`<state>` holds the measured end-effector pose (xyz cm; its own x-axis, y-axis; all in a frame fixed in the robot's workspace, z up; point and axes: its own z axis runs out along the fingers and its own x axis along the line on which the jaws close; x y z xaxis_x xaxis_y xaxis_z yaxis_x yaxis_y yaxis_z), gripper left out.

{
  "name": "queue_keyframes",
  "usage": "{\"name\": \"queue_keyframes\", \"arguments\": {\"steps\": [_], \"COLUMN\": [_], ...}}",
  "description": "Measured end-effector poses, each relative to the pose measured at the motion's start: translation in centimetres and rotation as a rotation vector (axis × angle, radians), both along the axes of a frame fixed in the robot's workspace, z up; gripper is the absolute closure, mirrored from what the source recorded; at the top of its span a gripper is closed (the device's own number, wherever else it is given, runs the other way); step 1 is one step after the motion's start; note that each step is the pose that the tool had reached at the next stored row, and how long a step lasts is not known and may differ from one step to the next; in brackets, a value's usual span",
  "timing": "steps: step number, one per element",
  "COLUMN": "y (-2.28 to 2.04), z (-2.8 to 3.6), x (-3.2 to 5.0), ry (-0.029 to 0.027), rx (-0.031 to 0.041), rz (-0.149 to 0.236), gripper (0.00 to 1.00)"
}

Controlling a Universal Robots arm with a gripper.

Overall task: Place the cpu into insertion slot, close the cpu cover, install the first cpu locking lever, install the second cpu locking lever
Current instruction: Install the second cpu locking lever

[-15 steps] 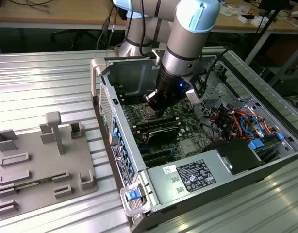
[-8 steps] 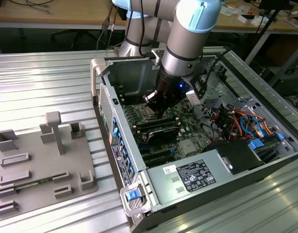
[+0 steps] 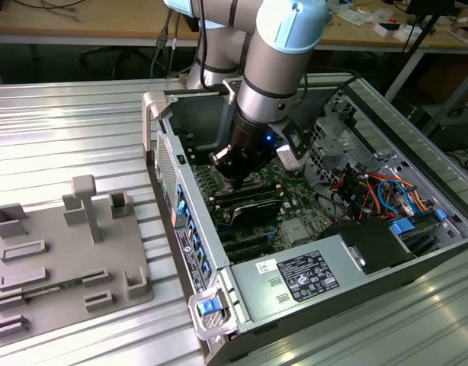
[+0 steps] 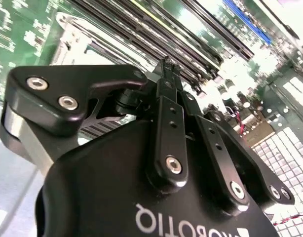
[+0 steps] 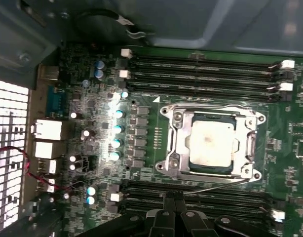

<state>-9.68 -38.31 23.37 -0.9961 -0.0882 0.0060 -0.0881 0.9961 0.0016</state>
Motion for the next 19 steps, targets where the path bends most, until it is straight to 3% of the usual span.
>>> {"name": "queue_keyframes", "arguments": {"steps": [16,17,19], "y": [0.00,0.00,0.00], "z": [-0.04,-0.16,-0.22], "x": [-0.21,0.33,0.34], "ry": [0.0000,0.0047,0.0095], "rx": [0.0000,-0.0001,0.0001], "rz": [0.000,-0.002,-0.001], "gripper": [0.89,0.89,0.89]}}
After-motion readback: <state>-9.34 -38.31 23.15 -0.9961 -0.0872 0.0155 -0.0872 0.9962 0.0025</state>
